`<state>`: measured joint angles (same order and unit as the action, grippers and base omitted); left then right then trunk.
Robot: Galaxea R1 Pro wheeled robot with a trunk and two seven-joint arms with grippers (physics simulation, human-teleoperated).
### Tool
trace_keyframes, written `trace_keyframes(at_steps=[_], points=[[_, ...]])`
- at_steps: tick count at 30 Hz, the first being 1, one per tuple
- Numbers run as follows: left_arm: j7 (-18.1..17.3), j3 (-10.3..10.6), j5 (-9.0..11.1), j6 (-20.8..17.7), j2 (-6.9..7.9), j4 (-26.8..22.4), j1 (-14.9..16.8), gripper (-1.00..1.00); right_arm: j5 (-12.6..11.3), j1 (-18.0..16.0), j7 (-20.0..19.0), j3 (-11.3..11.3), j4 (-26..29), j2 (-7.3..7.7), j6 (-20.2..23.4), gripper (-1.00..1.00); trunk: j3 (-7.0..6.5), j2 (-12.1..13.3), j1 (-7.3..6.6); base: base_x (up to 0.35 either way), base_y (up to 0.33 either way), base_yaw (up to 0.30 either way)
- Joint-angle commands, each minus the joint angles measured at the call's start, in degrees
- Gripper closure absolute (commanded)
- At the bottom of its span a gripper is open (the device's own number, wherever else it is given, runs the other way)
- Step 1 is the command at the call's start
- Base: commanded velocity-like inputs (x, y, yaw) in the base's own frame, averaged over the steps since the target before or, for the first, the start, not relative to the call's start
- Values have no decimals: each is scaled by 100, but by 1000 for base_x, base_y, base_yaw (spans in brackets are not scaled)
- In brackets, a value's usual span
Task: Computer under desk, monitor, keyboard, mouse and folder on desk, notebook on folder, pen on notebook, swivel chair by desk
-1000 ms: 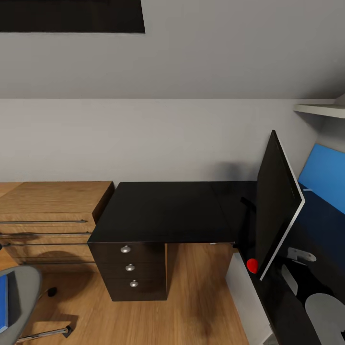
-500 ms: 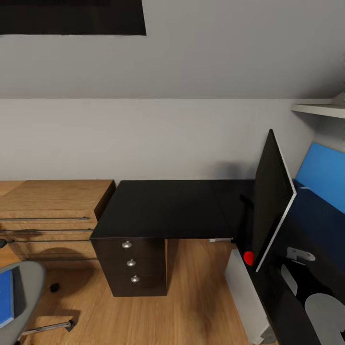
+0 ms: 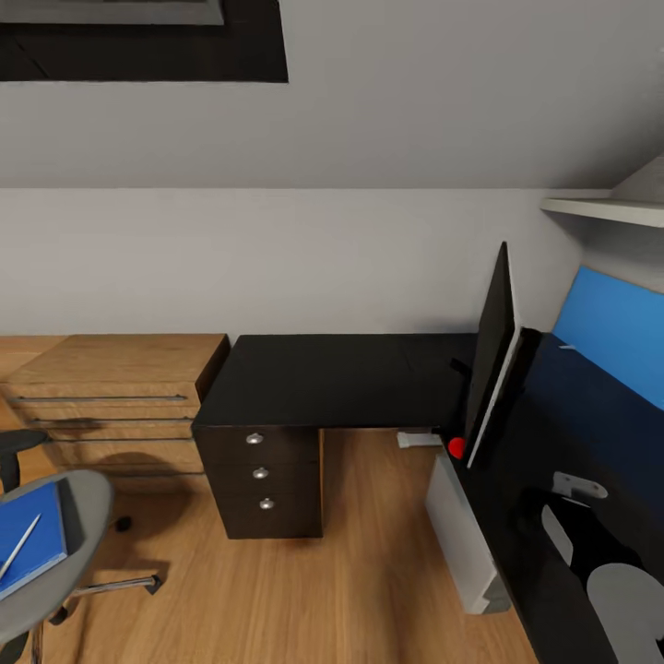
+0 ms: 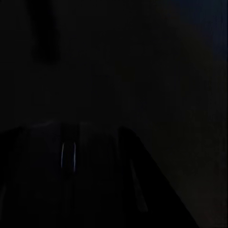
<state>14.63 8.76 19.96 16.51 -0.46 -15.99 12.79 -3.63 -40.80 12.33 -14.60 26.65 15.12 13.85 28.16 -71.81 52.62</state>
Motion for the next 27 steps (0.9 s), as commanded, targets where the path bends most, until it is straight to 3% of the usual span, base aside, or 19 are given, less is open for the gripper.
trace_keyframes(at_steps=[1, 6, 12, 13, 14, 15, 20, 25, 27], points=[[40, 48, 34, 19, 2, 1, 4, -100, -42, 0, 15, 1, 27, 0, 27, 100, 6, -4, -4, -336, 0, 0], [40, 48, 34, 19, 2, 2, 3, -100, -48, 10, 15, -10, 428, -4, 97, 100, 6, -4, -4, -203, 0, 0], [40, 47, 34, 19, 8, 3, 4, -100, -91, 177, 10, -15, 1384, -26, 522, 100, 6, -4, -4, -33, 0, 0], [40, 46, 34, 19, 8, 4, 4, -100, -101, 358, 12, -16, 1775, -33, 694, 100, 6, -4, -4, -7, 0, 0], [40, 46, 34, 19, 10, 3, 4, -100, -116, 723, 14, -16, 2548, -45, 1046, 100, 6, -4, -4, -2, 0, 0], [40, 46, 34, 19, 10, 3, 4, -100, -122, 795, 14, -16, 2711, -53, 1134, 100, 6, -4, -4, -2, 0, 0], [40, 46, 34, 19, 11, 2, 2, -100, -325, 1328, 26, -47, 4089, -323, 1917, 100, 6, -4, -4, 0, 0, 0], [40, 46, 34, 19, 11, 3, 4, -100, -398, 1822, 31, -57, 5122, -522, 2475, 100, 6, -4, -4, -6, 0, 0], [40, 46, 34, 19, 11, 2, 4, -100, -411, 2037, 37, -59, 5599, -672, 2681, 100, 6, -4, -4, -113, 0, 0]])
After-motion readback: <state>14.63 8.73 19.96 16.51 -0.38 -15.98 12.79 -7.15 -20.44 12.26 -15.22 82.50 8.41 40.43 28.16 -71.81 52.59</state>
